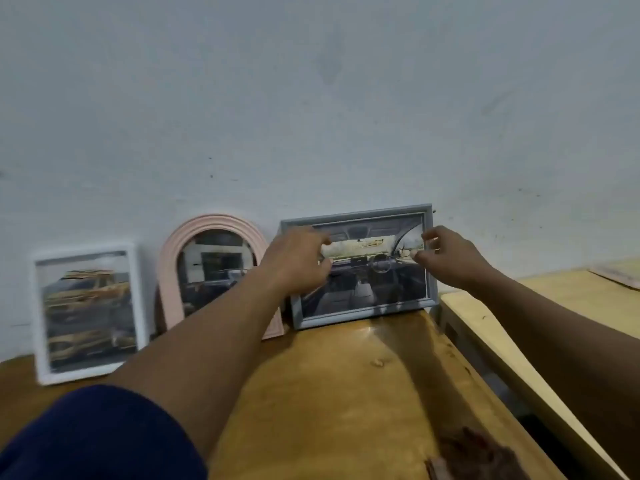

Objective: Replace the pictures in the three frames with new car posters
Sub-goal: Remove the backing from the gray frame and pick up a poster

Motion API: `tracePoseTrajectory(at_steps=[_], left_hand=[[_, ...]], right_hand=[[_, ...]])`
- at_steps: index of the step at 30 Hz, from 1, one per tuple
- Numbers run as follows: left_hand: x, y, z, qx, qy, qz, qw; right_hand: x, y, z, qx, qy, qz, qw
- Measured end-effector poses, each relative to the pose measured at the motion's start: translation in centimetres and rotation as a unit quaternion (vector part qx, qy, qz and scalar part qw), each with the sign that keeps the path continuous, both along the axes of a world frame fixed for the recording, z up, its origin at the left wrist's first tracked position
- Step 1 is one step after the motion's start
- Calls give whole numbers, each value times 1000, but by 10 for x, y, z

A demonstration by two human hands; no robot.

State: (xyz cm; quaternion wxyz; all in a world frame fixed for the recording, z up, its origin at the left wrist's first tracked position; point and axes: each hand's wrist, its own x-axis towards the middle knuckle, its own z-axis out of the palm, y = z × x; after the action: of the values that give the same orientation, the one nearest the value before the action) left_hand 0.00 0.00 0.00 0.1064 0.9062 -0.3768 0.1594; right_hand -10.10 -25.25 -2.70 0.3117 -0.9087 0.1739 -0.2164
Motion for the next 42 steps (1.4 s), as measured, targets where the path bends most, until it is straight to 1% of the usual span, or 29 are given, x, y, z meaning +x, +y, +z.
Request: tracePoseTrajectory(at_steps=[3,6,9,13,15,18,21,24,28,31,33,37,39,42], left_hand=[[34,-25,-8,-1,-100,0,995],[54,-40,-21,-3,-163,9,987],[63,-43,-33,-15,-182,16,983],[52,-43,-28,-50,-183,19,982],[38,-44,-18,-61,-164,21,984],[15,-40,-6,-84,-103,8,991],[-4,-29,5,-101,-63,-4,993],[-24,-19,19,-104,-32,-21,994],[-49,-3,39,-130,29,-19,991],[-66,18,43,-134,95,-5,986],[-75,36,38,-131,127,5,983],[-89,73,26,-108,180,24,977],[-98,85,26,-135,204,37,969],[-105,97,36,-190,253,29,948]], right_hand=[[27,-21,-13,54,-55,-63,995],[46,-32,-29,134,-51,-82,986],[55,-36,-46,180,-56,-74,979],[44,-33,-54,154,-110,-97,977],[28,-32,-54,140,-129,-93,977],[-5,-28,-53,136,-142,-78,977],[-37,-16,-42,116,-162,-72,977],[-69,-6,-16,76,-182,-75,978],[-103,-3,35,17,-182,-73,981],[-119,14,73,-4,-185,-35,982],[-123,33,91,-12,-158,-3,987],[-115,80,115,-36,-65,48,996],[-107,104,127,-46,-21,64,997],[-91,141,148,-98,58,71,991]])
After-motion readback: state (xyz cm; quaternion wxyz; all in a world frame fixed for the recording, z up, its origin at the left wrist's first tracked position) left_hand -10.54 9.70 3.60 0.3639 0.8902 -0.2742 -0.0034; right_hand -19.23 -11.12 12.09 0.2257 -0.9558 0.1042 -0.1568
